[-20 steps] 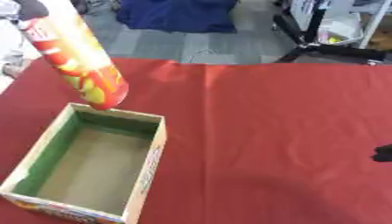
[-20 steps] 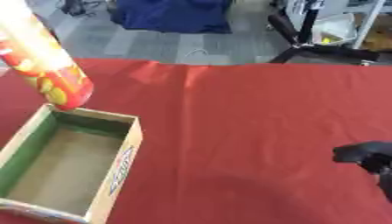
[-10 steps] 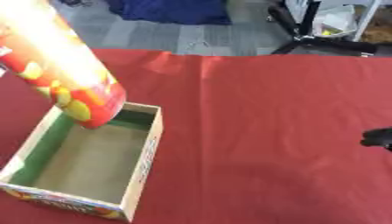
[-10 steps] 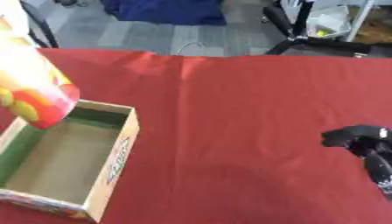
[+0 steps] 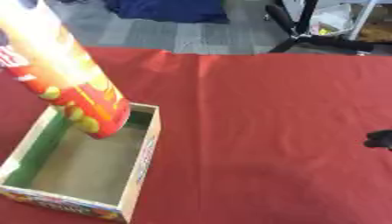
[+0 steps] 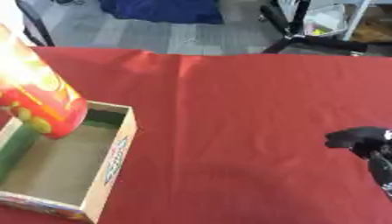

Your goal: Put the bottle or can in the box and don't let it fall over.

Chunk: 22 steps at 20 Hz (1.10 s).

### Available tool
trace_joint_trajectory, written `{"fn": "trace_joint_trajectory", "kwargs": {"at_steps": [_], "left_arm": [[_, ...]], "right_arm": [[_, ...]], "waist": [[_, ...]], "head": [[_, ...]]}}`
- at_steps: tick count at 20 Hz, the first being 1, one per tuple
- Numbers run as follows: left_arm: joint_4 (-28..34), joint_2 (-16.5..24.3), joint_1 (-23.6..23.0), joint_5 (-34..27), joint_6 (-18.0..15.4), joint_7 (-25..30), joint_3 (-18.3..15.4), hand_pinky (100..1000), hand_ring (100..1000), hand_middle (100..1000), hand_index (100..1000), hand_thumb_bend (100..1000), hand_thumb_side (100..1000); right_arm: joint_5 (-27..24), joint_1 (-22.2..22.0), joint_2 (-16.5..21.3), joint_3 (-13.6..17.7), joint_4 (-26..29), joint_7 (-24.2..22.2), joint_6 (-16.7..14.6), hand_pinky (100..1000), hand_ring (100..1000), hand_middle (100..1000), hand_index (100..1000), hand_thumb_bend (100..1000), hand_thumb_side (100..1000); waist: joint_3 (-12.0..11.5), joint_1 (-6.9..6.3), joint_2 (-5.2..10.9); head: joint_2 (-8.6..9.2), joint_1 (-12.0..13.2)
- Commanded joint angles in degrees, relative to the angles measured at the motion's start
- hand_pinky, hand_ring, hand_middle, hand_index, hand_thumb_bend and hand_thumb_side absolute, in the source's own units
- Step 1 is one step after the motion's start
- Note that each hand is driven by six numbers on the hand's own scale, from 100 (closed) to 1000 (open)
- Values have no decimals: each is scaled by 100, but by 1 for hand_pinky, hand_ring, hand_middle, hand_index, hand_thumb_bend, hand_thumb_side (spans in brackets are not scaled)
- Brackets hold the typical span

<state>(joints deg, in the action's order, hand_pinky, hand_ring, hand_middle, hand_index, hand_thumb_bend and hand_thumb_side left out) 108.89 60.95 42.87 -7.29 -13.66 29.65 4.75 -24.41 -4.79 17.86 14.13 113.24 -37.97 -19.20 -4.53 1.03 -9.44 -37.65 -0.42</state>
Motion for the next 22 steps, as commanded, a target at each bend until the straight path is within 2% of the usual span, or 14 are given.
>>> {"fn": "trace_joint_trajectory", "kwargs": {"at_steps": [1, 6, 9, 11, 12, 18, 19, 20, 21, 22], "left_arm": [[128, 101, -17, 298, -96, -125, -42, 100, 100, 178, 100, 535, 100], [269, 76, -199, 570, -239, -117, 42, 100, 100, 181, 100, 515, 100], [314, 68, -383, 778, -322, -78, 85, 100, 100, 185, 100, 532, 100], [307, 43, -471, 953, -376, -76, 111, 100, 100, 189, 100, 550, 100], [295, 36, -510, 1065, -407, -94, 120, 100, 100, 198, 101, 625, 100], [127, -74, -791, 1873, -676, -285, 325, 100, 122, 216, 126, 602, 100], [104, -98, -809, 1966, -714, -336, 356, 100, 125, 218, 130, 648, 100], [89, -119, -820, 2054, -748, -396, 382, 100, 125, 218, 130, 619, 100], [80, -136, -826, 2144, -779, -458, 399, 100, 130, 221, 135, 661, 100], [77, -148, -832, 2244, -806, -518, 414, 100, 133, 224, 140, 663, 100]], "right_arm": [[42, 44, 51, 48, 135, -27, -31, 774, 790, 625, 793, 100, 470], [54, 72, 22, 41, 135, -38, -42, 775, 790, 625, 793, 100, 470], [53, 83, 2, 38, 135, -40, -59, 775, 790, 625, 792, 100, 470], [53, 91, -7, 36, 135, -41, -66, 775, 790, 625, 792, 100, 470], [53, 96, -11, 36, 135, -41, -65, 775, 790, 625, 792, 100, 470], [48, 118, -32, 30, 135, -58, -78, 776, 790, 625, 792, 100, 470], [48, 119, -35, 29, 135, -60, -76, 776, 790, 625, 792, 100, 470], [49, 120, -39, 28, 135, -62, -75, 776, 790, 625, 792, 100, 470], [50, 120, -42, 28, 135, -64, -74, 776, 790, 625, 792, 100, 470], [51, 120, -46, 28, 135, -66, -72, 776, 790, 625, 792, 100, 470]], "waist": [[19, -3, 30], [44, 22, -12], [69, 50, -37], [80, 59, -47], [84, 63, -53], [127, 94, -81], [132, 97, -84], [135, 100, -86], [138, 102, -88], [139, 103, -89]], "head": [[72, 45], [92, 84], [121, 101], [130, 116], [141, 121], [191, 166], [197, 173], [202, 179], [209, 193], [215, 207]]}}
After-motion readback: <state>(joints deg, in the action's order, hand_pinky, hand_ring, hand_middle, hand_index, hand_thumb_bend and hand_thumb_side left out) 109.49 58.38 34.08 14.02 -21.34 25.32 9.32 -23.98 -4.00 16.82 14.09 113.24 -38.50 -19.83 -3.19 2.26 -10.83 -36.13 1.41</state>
